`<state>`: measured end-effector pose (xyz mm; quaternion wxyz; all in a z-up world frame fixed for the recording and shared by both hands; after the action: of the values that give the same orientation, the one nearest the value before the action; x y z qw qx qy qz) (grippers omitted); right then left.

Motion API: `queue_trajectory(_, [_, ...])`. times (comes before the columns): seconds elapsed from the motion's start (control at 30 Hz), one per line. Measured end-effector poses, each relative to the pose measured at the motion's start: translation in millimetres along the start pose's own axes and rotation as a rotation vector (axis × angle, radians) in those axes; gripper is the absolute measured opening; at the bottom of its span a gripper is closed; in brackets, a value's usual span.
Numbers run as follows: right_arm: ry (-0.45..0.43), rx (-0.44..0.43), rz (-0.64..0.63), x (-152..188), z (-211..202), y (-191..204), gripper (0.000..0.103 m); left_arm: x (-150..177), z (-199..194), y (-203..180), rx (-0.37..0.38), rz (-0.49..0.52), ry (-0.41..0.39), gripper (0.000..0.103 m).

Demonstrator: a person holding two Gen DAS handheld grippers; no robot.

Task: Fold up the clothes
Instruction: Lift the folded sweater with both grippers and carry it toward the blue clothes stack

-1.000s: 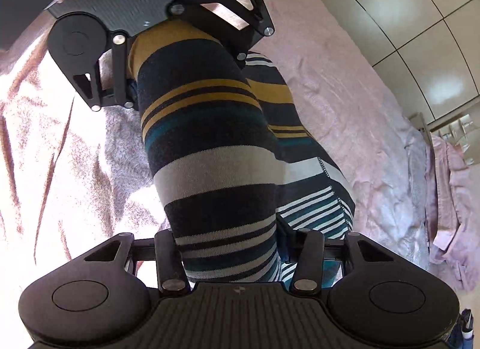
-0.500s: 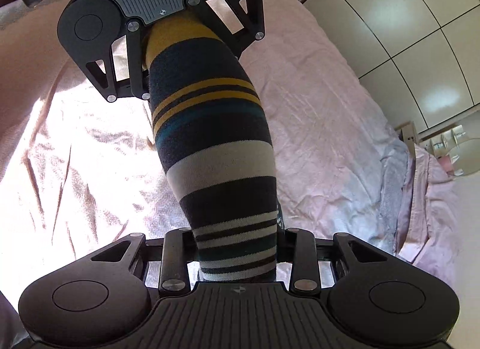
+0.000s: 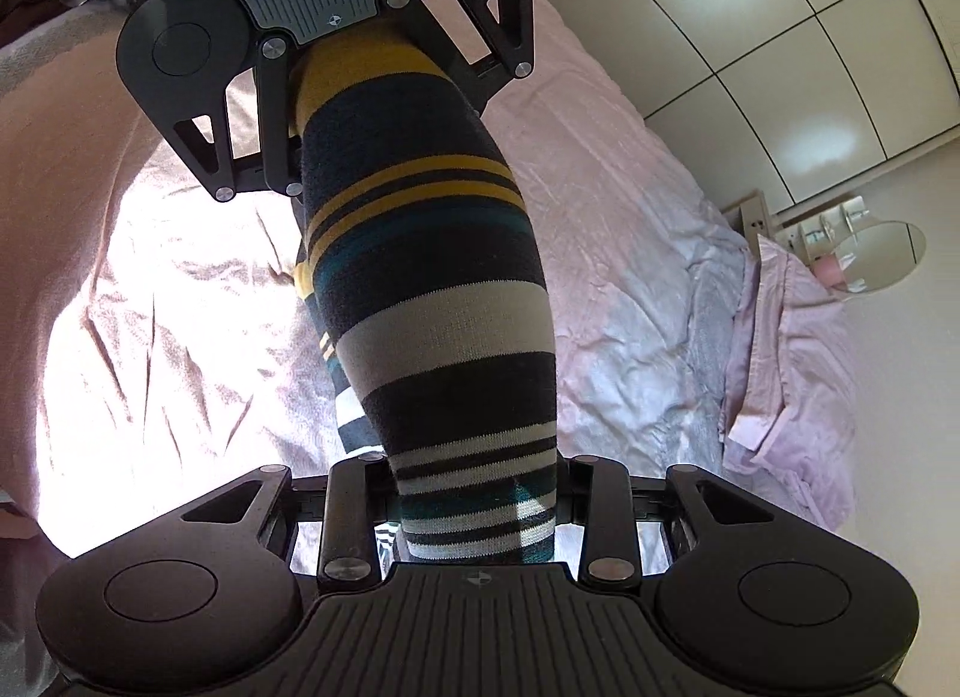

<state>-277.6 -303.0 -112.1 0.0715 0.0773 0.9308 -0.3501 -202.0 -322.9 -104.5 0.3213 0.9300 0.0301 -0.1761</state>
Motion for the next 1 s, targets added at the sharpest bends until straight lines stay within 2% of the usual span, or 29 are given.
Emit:
queue_trajectory(0.27, [0.067,0.039,0.070,38,-27,-2,0.034,-46,5,-7,0.016,0.074,-0.058,0.045])
queue_trajectory(0.5, [0.073,0.047,0.120,90,-37,-13,0.034,-105,27,-10,0.025,0.118,-0.055,0.045])
queue_trajectory(0.67, [0.065,0.040,0.143,146,-42,-30,0.034,-164,49,-11,0.042,0.130,-0.044,0.045])
queue_trajectory(0.87, [0.064,0.034,0.162,228,-54,-59,0.034,-250,76,-6,0.037,0.152,-0.059,0.045])
queue_trajectory(1.0, [0.087,0.067,0.174,283,-71,-88,0.034,-304,86,9,0.001,0.179,-0.117,0.045])
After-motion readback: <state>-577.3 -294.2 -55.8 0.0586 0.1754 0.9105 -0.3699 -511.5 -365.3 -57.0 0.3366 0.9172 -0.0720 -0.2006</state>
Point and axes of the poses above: each gripper's, at about its wrist camera, not at the fingertips, and z roughly the way its jaws point, y to its left, x to its underside, the point moved 1 cm from there along z, roughly the way its jaws point, and after that the axes turned 11 degrees about -z, right-handed, at the moved point
